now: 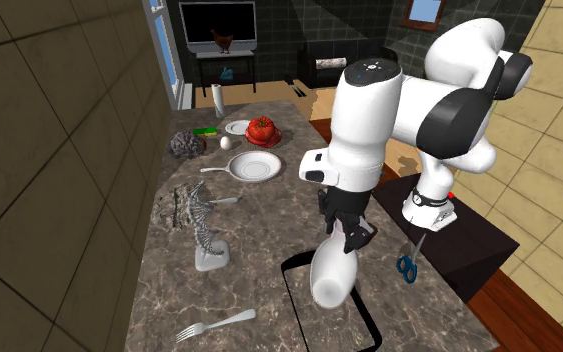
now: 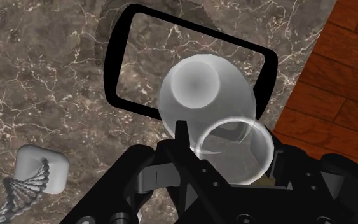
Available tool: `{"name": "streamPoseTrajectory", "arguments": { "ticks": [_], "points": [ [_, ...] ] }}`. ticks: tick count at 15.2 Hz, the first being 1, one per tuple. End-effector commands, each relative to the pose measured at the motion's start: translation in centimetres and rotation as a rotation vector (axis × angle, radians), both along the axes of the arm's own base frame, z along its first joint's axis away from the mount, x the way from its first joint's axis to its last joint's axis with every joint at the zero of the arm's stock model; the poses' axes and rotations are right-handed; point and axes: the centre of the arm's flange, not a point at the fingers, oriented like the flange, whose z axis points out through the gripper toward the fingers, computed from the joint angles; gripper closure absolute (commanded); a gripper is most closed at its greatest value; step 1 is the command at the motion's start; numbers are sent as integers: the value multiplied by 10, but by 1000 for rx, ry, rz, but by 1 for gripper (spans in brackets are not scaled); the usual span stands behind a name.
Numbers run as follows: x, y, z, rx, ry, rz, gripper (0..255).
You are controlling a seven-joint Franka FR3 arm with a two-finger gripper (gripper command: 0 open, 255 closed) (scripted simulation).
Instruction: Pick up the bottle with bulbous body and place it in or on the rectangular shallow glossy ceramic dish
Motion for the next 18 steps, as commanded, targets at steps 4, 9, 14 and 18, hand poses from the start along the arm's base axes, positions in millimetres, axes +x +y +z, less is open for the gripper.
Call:
{"name": "streamPoseTrajectory", "arguments": {
  "ticks": [4, 9, 14, 18],
  "points": [
    [0, 0, -23, 1, -1, 0, 255],
    [0, 0, -23, 1, -1, 0, 255],
    [0, 0, -23, 1, -1, 0, 0],
    [1, 1, -10, 1, -1, 0, 0]
  ]
}}
